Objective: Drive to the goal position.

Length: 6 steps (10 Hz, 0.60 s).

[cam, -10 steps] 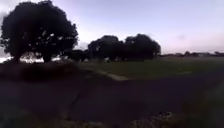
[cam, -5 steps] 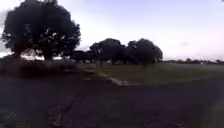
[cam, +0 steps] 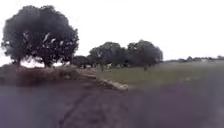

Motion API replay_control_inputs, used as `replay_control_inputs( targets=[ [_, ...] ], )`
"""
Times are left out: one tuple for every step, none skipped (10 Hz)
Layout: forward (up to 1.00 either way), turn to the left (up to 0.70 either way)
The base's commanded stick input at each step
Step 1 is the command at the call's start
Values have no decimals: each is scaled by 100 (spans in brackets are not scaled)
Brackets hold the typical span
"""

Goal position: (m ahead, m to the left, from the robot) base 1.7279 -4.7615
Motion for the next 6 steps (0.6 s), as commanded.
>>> replay_control_inputs(
  targets=[
    [45,0],
    [45,0],
    [45,0],
    [45,0],
    [45,0],
    [45,0]
  ],
)
